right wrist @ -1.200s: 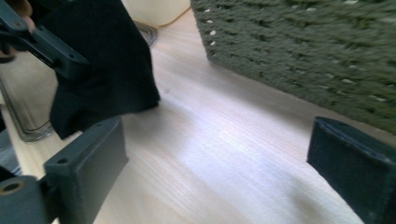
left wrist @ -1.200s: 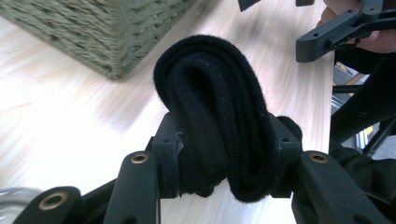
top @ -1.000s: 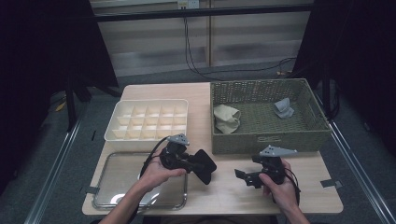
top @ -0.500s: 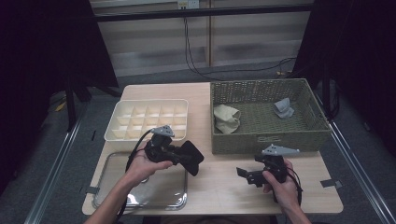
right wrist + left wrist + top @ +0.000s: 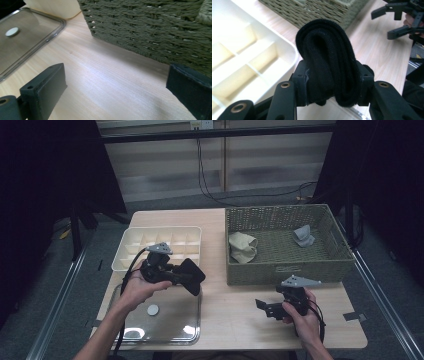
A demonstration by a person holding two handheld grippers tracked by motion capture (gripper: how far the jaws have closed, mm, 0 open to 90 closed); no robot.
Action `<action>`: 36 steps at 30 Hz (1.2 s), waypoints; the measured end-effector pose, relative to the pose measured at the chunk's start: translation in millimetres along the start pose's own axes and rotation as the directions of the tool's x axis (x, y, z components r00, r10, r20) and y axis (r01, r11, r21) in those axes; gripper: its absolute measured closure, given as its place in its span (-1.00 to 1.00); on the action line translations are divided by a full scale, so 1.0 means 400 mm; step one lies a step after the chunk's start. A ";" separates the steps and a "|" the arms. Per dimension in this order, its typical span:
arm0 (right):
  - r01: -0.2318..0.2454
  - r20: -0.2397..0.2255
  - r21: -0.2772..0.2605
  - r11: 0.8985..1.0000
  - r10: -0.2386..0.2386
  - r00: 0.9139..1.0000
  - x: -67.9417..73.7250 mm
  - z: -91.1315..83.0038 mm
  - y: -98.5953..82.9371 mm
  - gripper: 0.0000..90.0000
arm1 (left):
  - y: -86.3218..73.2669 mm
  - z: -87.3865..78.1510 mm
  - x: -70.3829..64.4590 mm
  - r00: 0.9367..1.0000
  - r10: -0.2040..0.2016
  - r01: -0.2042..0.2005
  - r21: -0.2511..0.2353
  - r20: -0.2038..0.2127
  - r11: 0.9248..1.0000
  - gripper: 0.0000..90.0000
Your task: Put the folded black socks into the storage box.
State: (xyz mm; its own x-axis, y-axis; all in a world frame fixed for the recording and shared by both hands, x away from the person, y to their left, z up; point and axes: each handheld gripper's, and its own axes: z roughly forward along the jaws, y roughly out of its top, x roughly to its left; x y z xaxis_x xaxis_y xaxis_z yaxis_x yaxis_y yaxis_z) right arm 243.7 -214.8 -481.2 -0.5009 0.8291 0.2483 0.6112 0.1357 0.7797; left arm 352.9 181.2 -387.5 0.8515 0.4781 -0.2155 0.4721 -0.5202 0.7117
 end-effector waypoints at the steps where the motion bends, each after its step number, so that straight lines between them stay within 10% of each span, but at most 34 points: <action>1: 0.000 -0.001 0.003 1.000 0.000 1.000 -0.001 0.000 0.000 -0.95 | 0.001 -0.004 0.006 1.000 -0.004 0.004 -0.002 -0.007 1.000 0.25; 36: -0.001 -0.019 0.018 1.000 0.002 1.000 -0.004 0.007 -0.004 -0.93 | 0.110 0.028 0.147 0.991 -0.017 0.033 0.121 -0.133 0.992 0.27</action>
State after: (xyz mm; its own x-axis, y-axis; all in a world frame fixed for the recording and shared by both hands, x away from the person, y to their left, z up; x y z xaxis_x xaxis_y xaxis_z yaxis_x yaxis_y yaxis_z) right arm 245.2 -214.9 -484.4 -0.5112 0.8191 0.2604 0.6226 0.1440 0.7692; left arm 426.2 178.6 -376.4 0.8055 0.5766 -0.1368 0.5244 -0.5860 0.6178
